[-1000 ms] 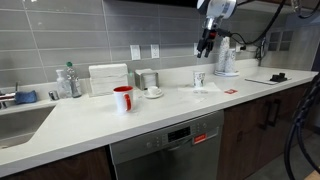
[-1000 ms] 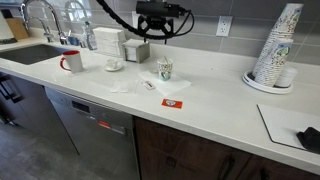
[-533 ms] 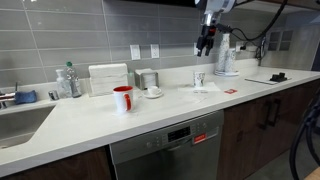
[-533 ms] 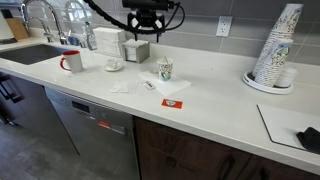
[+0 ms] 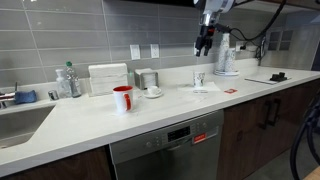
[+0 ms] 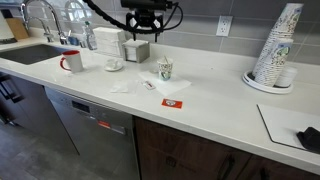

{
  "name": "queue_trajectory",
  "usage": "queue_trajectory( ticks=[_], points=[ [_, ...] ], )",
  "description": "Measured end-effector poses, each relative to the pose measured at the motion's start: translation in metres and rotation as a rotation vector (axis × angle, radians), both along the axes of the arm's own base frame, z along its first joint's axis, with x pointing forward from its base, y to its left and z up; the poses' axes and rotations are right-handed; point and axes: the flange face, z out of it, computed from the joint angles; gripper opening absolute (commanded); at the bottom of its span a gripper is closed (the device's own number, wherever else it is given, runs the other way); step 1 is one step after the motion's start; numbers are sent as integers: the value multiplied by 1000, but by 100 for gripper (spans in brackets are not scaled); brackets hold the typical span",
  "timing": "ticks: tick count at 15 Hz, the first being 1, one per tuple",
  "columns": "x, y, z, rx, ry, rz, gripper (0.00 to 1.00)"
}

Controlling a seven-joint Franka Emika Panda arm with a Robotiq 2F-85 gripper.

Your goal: Put the stirrer from the napkin in the coffee cup.

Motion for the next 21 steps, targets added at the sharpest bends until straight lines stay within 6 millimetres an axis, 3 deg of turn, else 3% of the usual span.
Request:
queue_trajectory(
  ticks=[5,10,14,21],
  points=[
    [-5,29,-4,-68,115,-41,100],
    [-17,51,-7,-94,201,-192,100],
    [-29,62,-12,-133,224,-301,100],
    [-38,69,-15,-156,218,-297,100]
  ],
)
